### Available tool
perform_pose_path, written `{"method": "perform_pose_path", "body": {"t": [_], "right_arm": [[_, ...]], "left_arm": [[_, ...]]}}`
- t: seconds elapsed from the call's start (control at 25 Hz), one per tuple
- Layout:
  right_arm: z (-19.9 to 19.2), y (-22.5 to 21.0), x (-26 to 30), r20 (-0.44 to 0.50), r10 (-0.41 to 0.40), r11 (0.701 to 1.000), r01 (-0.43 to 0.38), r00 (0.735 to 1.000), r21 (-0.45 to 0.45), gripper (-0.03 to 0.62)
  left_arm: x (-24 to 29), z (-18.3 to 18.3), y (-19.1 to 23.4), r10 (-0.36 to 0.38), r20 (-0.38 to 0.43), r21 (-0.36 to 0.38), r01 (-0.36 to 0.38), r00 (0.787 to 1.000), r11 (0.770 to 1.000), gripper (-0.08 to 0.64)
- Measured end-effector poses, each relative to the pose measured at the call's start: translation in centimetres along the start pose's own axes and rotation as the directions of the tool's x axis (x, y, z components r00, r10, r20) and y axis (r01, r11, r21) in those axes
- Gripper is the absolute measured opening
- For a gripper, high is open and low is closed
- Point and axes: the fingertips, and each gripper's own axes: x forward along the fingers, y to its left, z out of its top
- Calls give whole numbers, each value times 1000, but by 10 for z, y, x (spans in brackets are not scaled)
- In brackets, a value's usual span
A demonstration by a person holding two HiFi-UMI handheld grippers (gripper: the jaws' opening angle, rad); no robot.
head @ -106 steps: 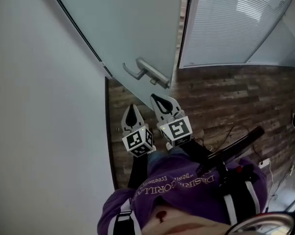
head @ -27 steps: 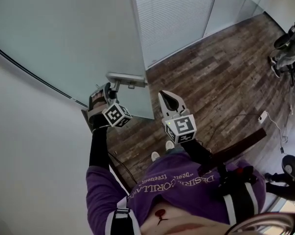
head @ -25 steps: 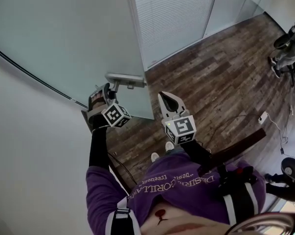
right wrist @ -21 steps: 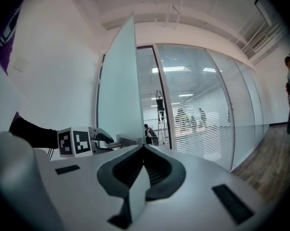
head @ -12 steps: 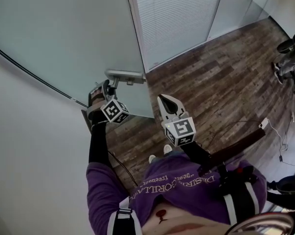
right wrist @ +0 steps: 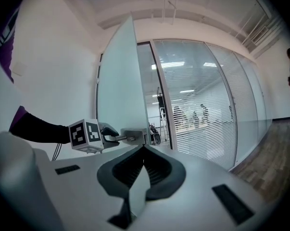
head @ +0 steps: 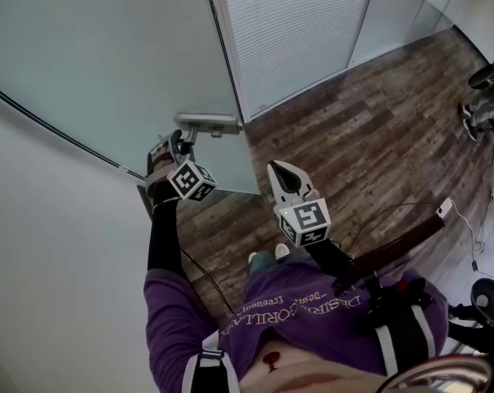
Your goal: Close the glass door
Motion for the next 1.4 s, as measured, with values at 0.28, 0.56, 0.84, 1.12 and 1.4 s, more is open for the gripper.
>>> {"method": "perform_pose_path", "body": {"t": [0.28,0.56,0.84,1.12,1.4], "right_arm": [[8,1,4,9,-14,1000,14,1000,6,-3],[25,-1,23,32,-38,999,38,999,-3,-3],[32,-1,48,36,-69,998,70,997,-8,-3],[40,-2,65,41,-121,992,122,992,-11,-3],[54,-7,87,39,-173,985,173,984,-9,-3]], "left_arm": [[3,7,7,-11,-5,11,11,1000,1000,133],[15,17,10,-47,-10,8,47,999,999,133],[38,28,17,-79,-9,18,79,997,997,133],[53,38,23,-115,36,10,115,993,993,132],[70,60,47,-119,60,27,118,991,993,130]]}}
